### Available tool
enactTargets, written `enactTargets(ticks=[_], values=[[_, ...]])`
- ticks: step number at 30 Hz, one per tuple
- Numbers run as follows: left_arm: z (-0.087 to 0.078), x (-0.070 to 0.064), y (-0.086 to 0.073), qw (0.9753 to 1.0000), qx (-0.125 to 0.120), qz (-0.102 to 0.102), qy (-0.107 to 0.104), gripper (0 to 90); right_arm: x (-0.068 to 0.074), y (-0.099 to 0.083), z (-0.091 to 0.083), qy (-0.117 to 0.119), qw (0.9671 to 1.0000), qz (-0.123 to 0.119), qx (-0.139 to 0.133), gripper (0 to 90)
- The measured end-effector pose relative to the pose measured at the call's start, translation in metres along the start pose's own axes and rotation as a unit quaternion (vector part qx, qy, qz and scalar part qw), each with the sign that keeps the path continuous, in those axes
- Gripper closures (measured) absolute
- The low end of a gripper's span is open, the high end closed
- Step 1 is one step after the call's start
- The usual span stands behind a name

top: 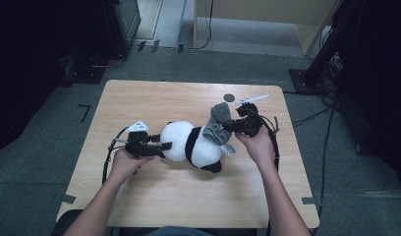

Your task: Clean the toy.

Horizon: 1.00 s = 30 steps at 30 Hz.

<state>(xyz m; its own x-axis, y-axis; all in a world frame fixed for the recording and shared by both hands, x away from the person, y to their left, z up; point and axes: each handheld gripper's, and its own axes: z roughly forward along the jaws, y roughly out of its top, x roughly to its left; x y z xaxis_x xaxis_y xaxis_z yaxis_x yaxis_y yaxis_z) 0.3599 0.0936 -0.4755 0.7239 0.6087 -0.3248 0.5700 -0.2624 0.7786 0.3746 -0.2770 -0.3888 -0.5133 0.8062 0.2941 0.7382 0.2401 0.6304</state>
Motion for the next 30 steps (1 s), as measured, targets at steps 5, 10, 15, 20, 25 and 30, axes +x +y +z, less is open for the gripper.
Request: enactTargets(ticks=[5,10,15,20,25,30], values=[[0.0,0.001,-0.001,1.0,0.001,0.001,0.0,39.1,-0.01,-0.009,-0.007,-0.013,0.9998,0.014,0.002,72.2],[-0.002,0.001,-0.001,1.0,0.002,0.0,-0.004,39.1,-0.003,-0.009,-0.026,0.012,0.9993,0.017,-0.031,73.4],[-0.004,0.0,0.0,0.9999,-0.005,-0.006,-0.013,39.2,0.026,-0.004,-0.036,0.057,0.997,-0.011,-0.05,73.6],[-0.007,-0.003,0.0,0.9999,-0.004,0.007,-0.01,39.1,0.046,-0.008,-0.012,0.064,0.9971,-0.039,-0.01,73.5],[-0.011,0.001,-0.004,0.9986,-0.008,0.044,-0.029,36.9,0.037,-0.011,0.0,0.048,0.9983,-0.031,-0.01,73.7],[0.0,0.0,-0.007,0.9968,0.001,0.059,-0.054,28.0,0.021,-0.012,0.004,0.043,0.999,-0.012,-0.009,73.7]])
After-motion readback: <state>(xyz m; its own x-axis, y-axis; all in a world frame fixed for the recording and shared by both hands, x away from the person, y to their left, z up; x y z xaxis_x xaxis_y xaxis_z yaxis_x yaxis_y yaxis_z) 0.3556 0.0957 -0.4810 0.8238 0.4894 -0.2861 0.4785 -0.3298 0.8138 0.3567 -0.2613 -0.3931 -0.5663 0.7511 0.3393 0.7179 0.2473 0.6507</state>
